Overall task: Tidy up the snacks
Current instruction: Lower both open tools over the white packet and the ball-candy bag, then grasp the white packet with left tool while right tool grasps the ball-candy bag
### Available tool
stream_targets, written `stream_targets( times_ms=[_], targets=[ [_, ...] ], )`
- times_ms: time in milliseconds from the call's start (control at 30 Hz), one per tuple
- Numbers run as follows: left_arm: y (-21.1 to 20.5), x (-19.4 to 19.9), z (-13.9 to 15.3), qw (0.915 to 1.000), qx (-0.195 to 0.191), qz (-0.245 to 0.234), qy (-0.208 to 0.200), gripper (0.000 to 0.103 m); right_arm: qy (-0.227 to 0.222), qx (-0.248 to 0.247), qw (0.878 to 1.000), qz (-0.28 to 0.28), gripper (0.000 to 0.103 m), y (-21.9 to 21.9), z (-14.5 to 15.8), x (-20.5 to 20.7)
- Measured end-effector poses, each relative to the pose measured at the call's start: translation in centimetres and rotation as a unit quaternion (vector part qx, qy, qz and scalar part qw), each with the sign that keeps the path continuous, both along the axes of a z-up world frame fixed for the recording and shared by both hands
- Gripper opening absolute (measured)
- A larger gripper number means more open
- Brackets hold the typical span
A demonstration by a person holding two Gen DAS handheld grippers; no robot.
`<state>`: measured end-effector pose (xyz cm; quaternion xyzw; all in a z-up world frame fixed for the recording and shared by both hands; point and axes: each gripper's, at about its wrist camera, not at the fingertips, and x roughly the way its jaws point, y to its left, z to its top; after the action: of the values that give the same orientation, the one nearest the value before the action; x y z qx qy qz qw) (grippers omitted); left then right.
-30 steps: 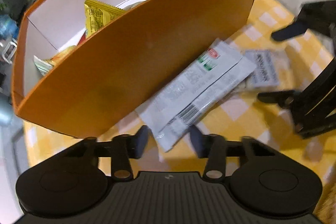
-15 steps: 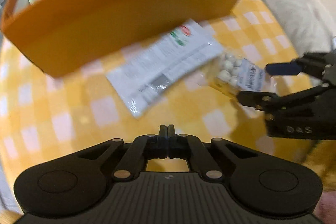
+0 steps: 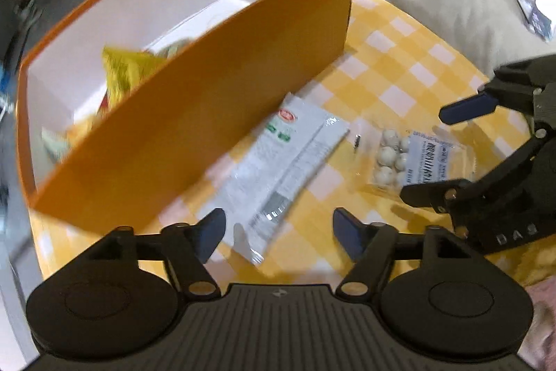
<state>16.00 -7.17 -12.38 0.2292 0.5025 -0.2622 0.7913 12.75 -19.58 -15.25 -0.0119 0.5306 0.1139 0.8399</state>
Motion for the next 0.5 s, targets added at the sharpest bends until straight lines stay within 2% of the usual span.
stream_targets(
  times_ms=[133,333,400,433,500],
  targets=[
    [-0.5,1.6,-0.7,0.9991,0.03,-0.03,0.0,0.083,-0.008,-0.001,1.0,0.022,0.08,0.7,-0.4,-0.1],
    [-0.6,2.8,-2.3,0.998,0.039,-0.047,0.018,0.087,-0.004,0.0,1.0,0.023,0.08,0.3,-1.0,-0.2],
    [-0.7,3.1,-2.8,0.9978,0.045,-0.044,0.021,0.087,-0.003,0.002,1.0,0.018,0.08,0.1,-1.3,-0.1],
    [-0.6,3.3,-3.0,0.998,0.043,-0.039,0.025,0.091,-0.001,0.005,1.0,0.016,0.08,0.0,-1.4,0.0],
    [-0.3,3.7,-3.2,0.9986,0.032,-0.026,0.034,0.09,0.003,0.006,1.0,0.011,0.08,-0.1,-1.5,0.0]
  ],
)
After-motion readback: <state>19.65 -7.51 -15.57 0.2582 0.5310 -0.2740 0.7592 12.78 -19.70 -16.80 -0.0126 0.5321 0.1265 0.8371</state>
